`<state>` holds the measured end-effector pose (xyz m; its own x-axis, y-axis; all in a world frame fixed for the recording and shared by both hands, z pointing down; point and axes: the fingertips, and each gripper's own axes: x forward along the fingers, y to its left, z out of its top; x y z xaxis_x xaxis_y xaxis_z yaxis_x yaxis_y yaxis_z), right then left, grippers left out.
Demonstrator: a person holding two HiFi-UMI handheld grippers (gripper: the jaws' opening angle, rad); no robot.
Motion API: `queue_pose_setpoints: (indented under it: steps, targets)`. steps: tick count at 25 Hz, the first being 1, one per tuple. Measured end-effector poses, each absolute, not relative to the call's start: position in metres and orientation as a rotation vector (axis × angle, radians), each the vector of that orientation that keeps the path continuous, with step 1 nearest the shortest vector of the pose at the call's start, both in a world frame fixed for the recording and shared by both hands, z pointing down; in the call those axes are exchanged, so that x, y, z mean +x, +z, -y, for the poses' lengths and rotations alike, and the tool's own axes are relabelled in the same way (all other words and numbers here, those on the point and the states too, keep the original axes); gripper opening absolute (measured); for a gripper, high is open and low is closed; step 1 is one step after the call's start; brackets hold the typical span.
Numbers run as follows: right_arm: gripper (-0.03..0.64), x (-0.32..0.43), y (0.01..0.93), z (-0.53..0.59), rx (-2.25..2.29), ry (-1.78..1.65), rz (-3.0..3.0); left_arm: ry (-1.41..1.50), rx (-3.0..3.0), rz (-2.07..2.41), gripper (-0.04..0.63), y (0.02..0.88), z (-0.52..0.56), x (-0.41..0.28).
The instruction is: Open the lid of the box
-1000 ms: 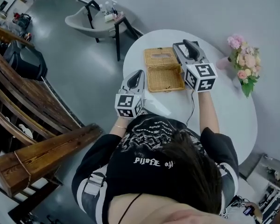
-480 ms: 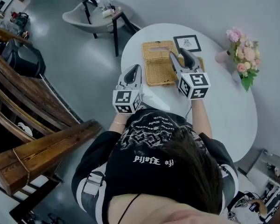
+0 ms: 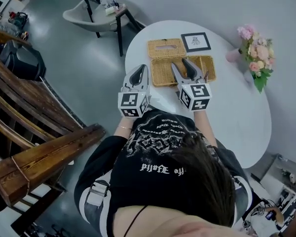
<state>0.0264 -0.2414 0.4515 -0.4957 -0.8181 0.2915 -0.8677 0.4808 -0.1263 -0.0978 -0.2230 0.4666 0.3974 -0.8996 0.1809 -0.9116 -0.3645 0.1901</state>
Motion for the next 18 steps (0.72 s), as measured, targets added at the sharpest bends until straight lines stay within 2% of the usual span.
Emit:
queue_pose_setpoints:
  steps: [7,11,18]
  targets:
    - [0.194,0.025,0.466,0.227,1.499,0.379,2.53,0.07,2.4,1.604,0.028,0.469,0.219,-0.098]
    - [0.105,0.027,0.469,0.222,1.545,0.383,2.515,0.077,2.396,1.604,0.028,0.471,0.215,-0.102]
    - [0.036,0.03,0.47,0.22,1.57,0.393,2.507,0.078,2.407,1.589,0.028,0.474,0.213,-0.098]
